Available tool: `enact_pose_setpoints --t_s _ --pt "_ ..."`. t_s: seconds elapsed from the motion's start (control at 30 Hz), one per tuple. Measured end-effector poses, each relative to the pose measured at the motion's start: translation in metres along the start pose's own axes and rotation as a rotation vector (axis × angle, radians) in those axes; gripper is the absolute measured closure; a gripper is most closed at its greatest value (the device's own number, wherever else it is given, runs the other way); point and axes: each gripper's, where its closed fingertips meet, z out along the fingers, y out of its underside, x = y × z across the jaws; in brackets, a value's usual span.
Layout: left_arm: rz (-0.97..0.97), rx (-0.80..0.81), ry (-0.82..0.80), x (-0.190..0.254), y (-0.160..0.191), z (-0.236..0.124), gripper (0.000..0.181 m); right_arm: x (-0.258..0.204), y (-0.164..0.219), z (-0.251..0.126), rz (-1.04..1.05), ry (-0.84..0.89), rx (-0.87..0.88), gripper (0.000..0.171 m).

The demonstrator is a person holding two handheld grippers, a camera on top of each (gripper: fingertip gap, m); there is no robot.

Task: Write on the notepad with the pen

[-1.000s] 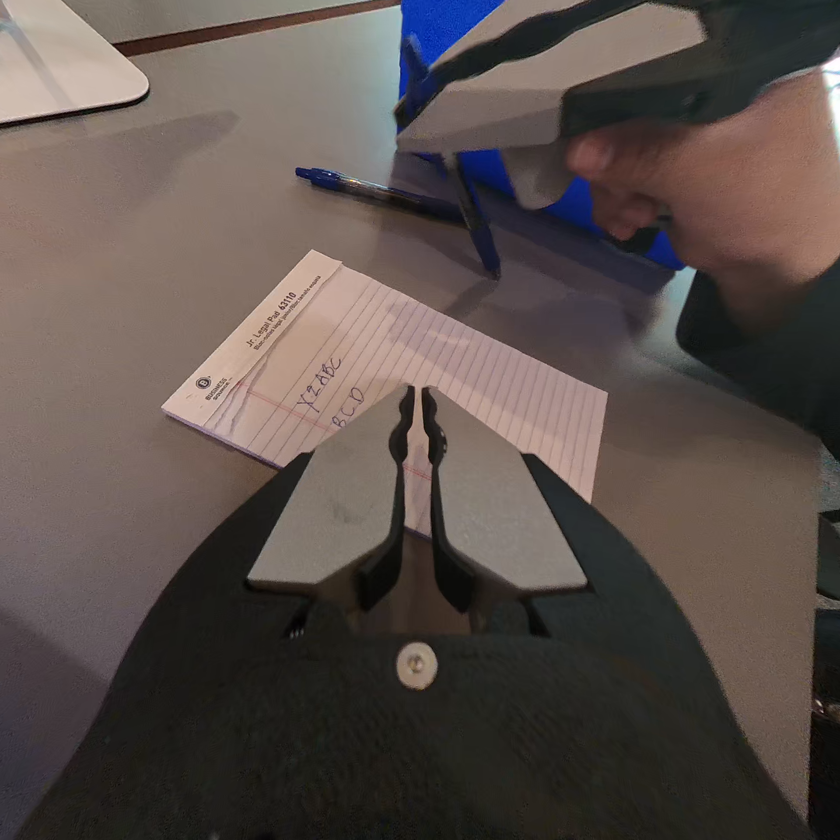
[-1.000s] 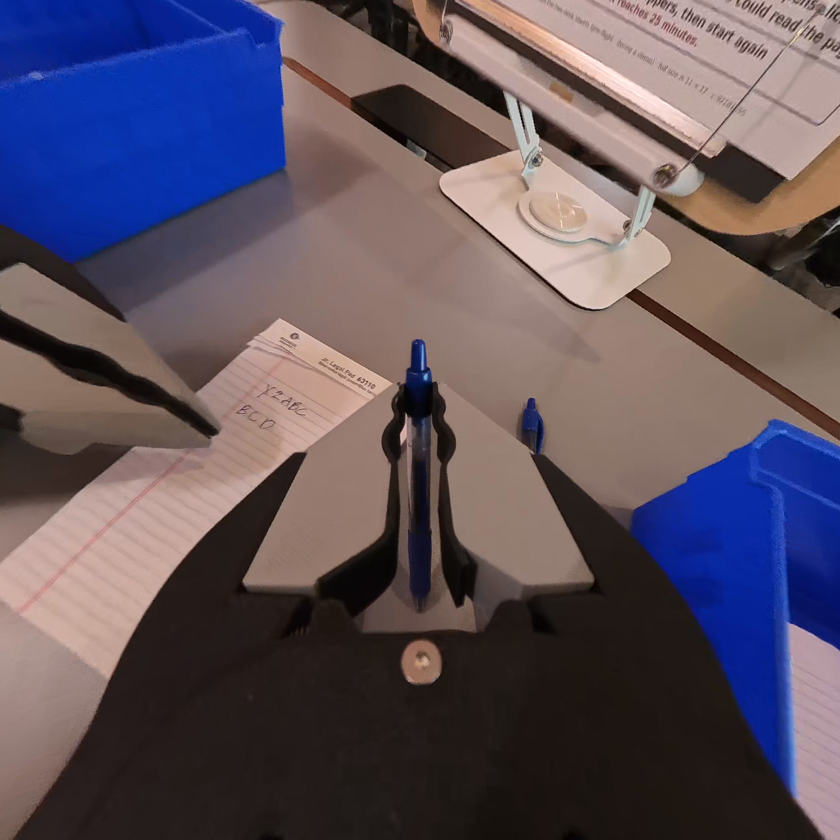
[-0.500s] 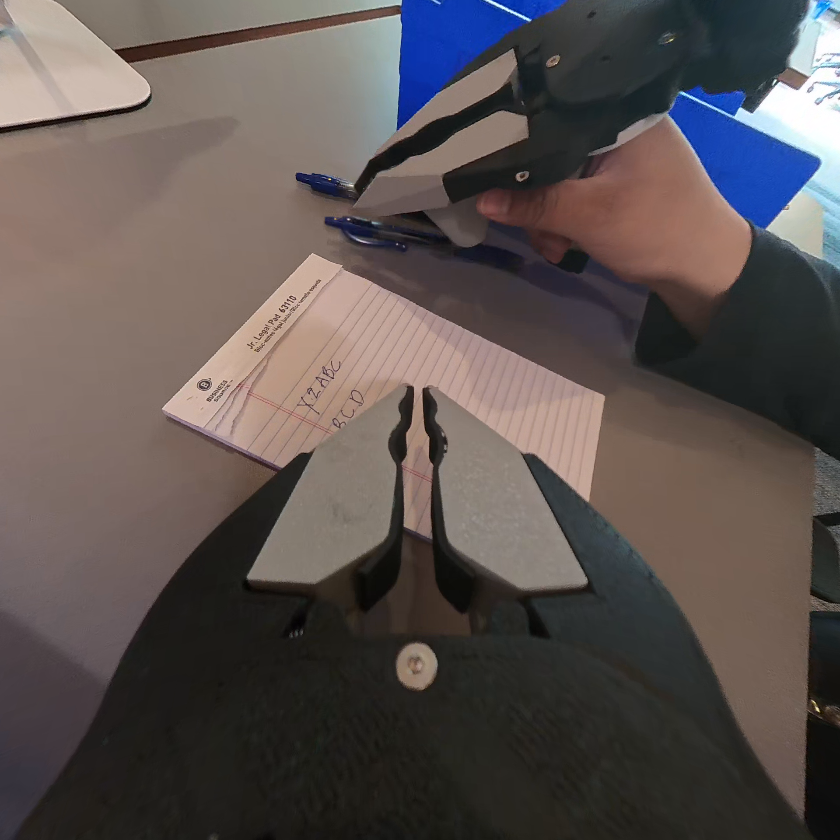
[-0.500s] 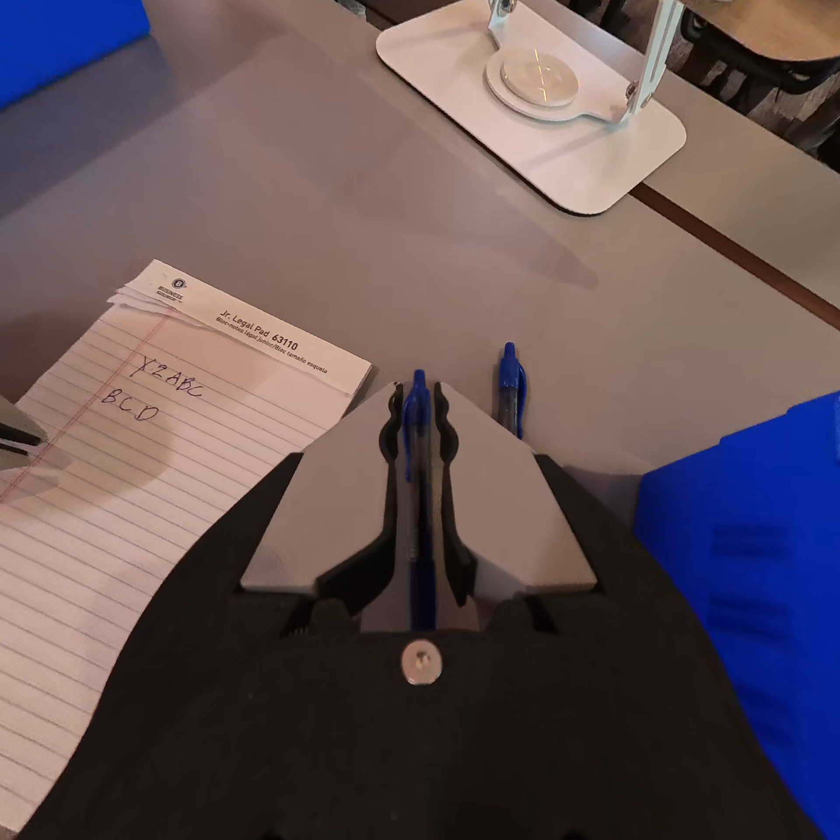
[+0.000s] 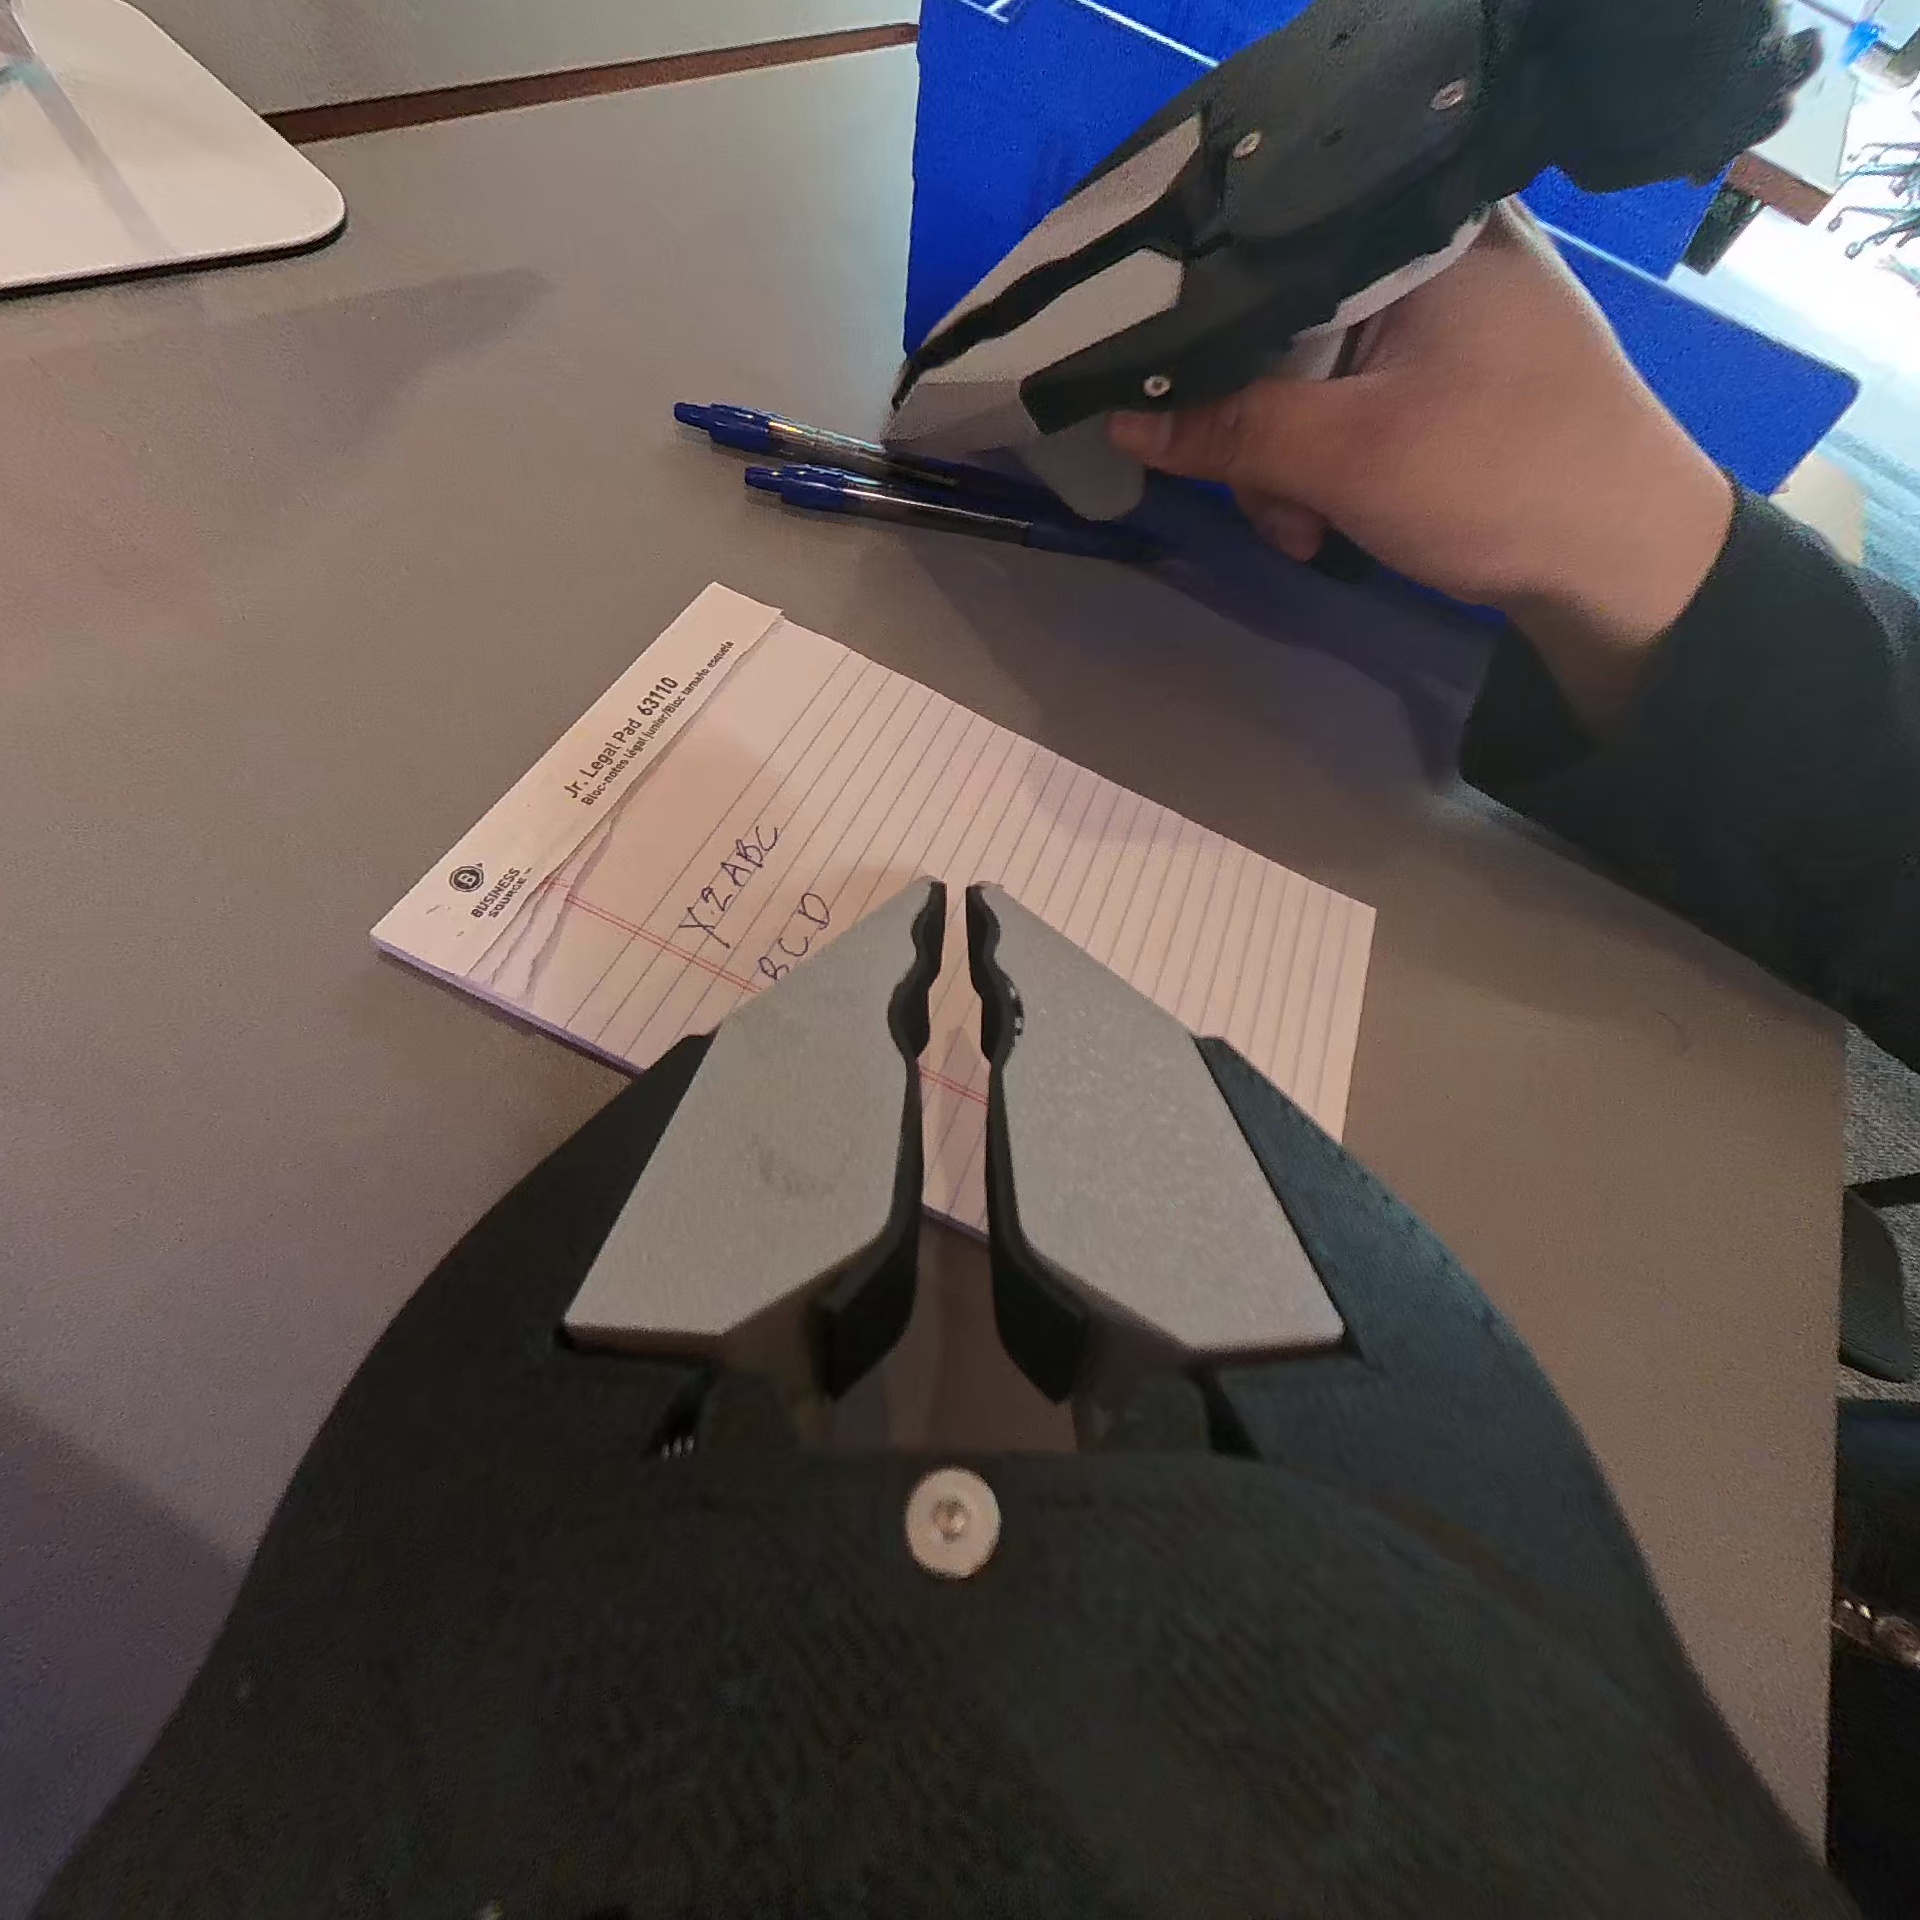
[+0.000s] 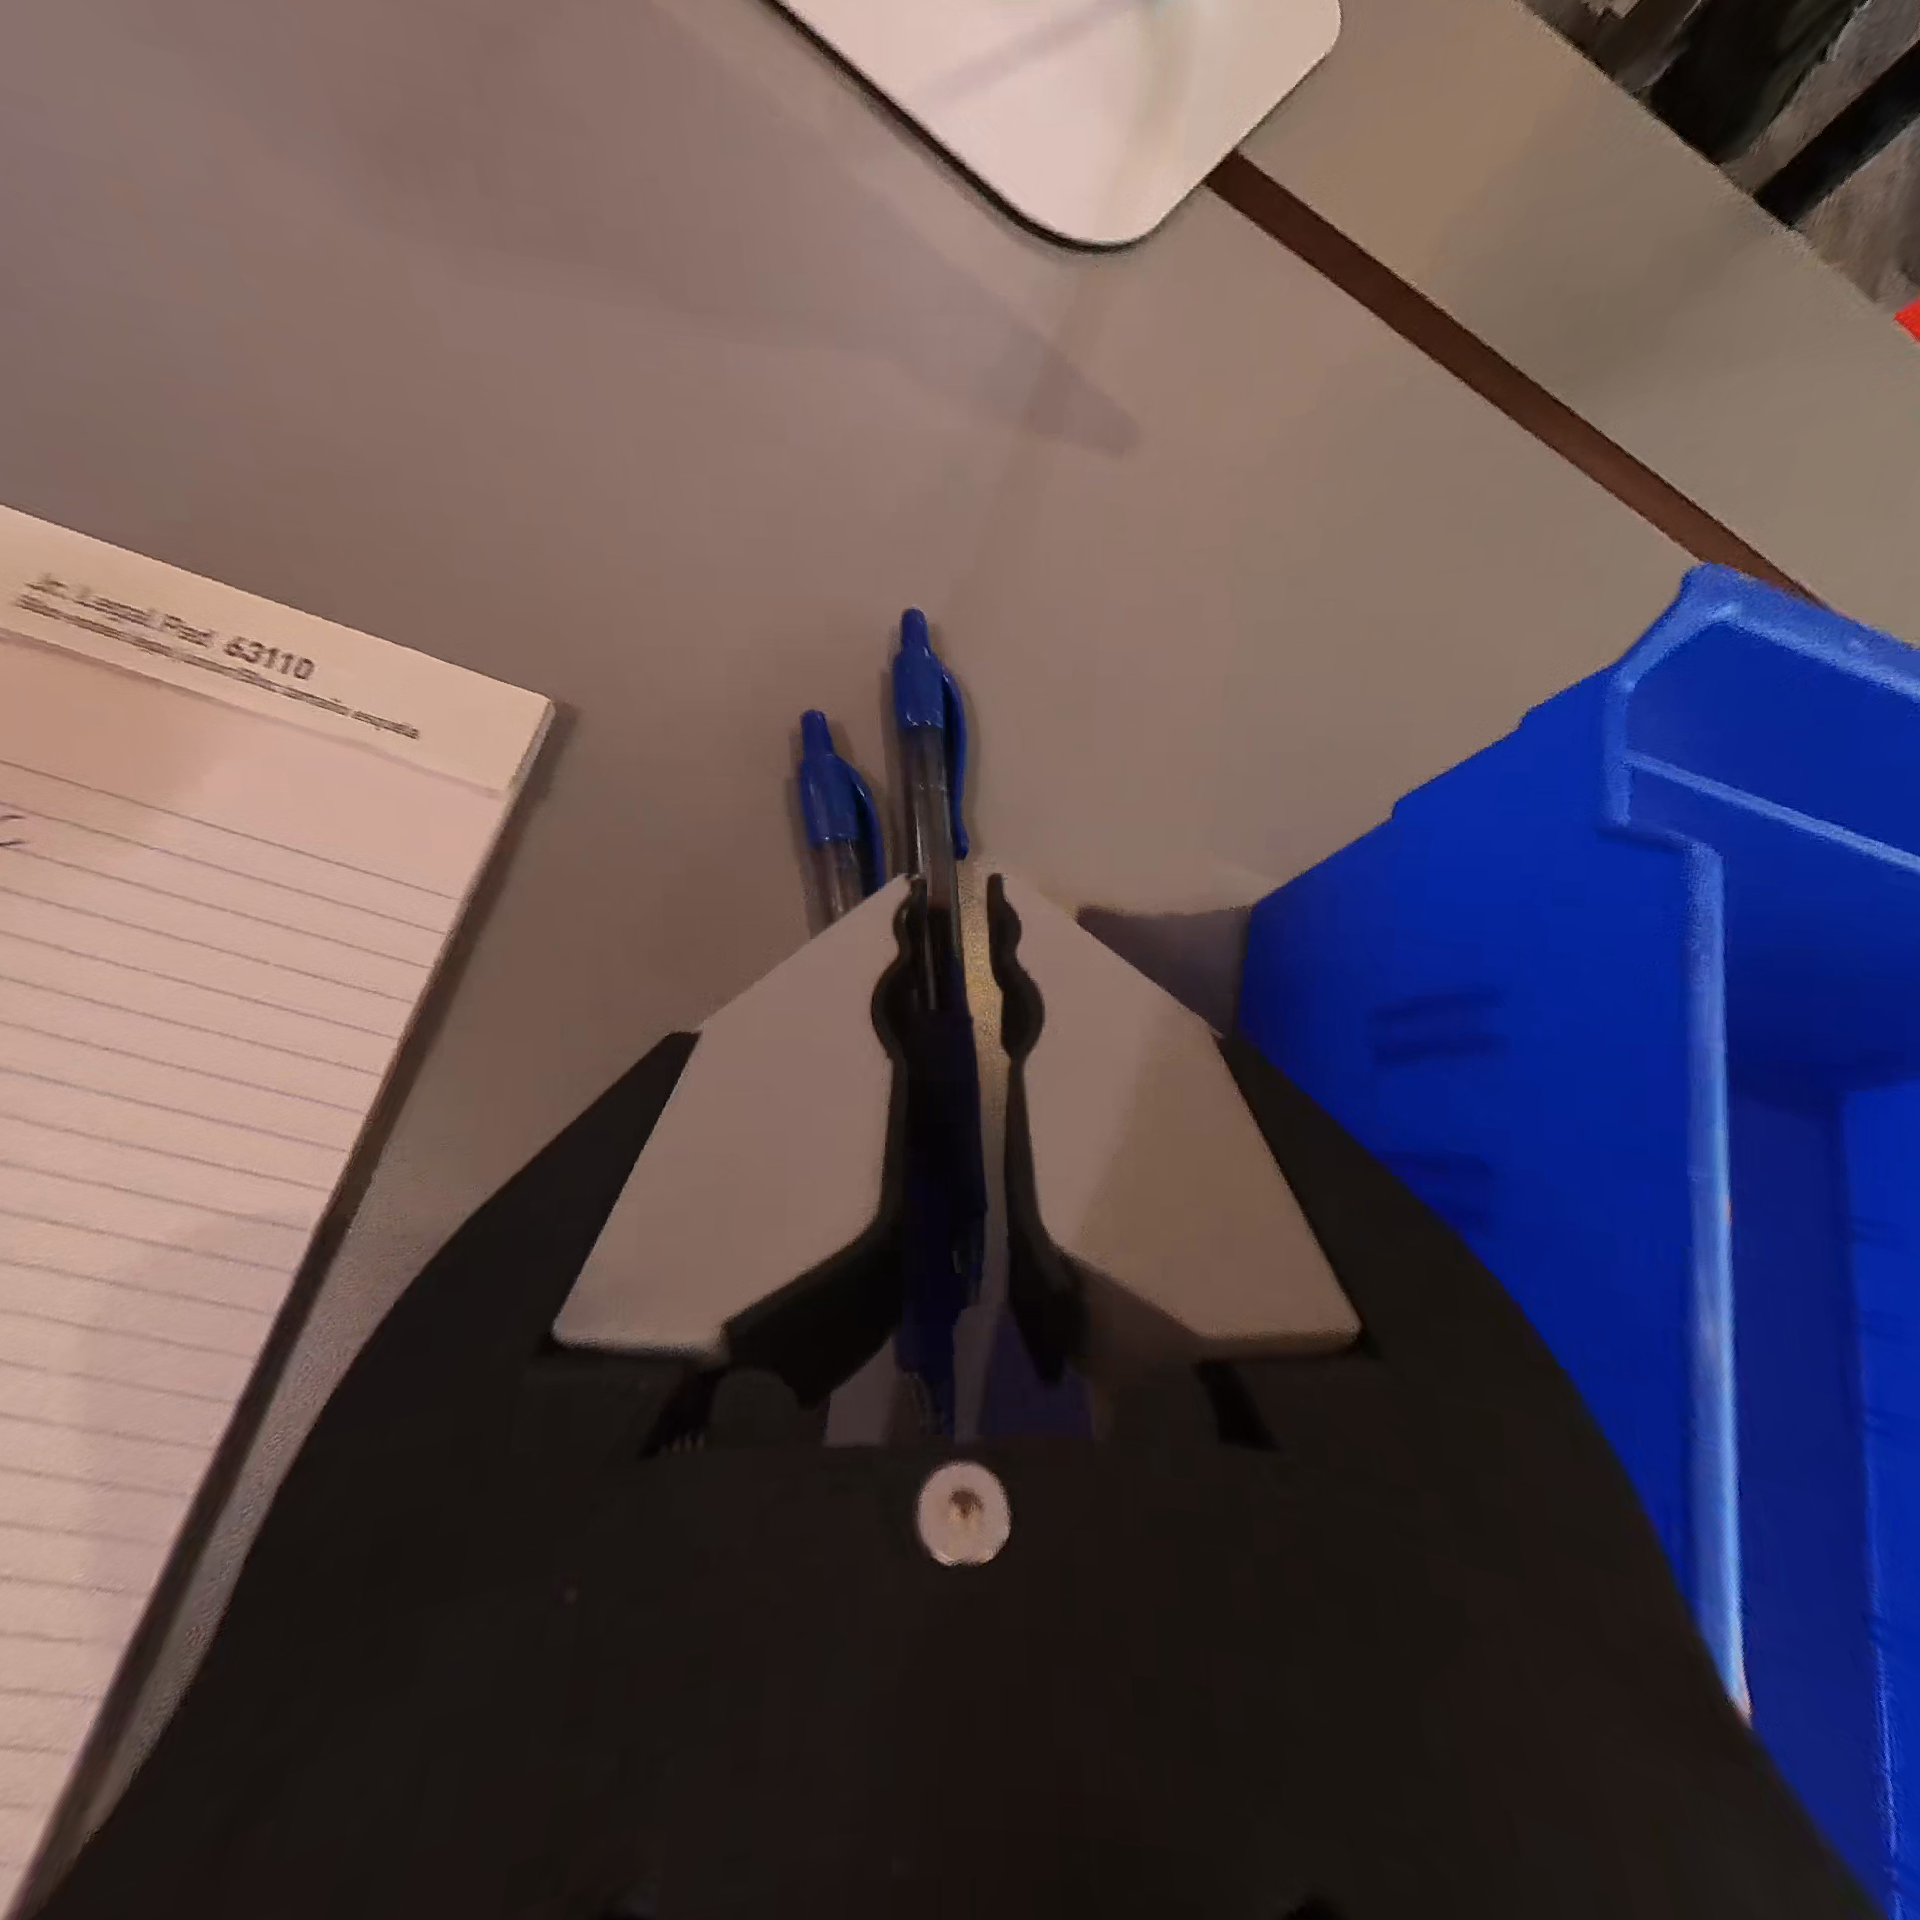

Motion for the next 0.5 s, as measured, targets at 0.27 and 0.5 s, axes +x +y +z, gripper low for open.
enact_pose_setpoints --t_s 0.27,0.5 --pt "-0.002 -0.001 0.004 0.0 0.0 0.0 0.18 -0.006 0.009 0.007 0.01 -0.047 -0.043 0.164" --pt "-0.011 0.012 0.003 -0.001 -0.001 -0.002 0.18 -0.01 -0.023 -0.014 -0.037 -0.037 0.124 0.165"
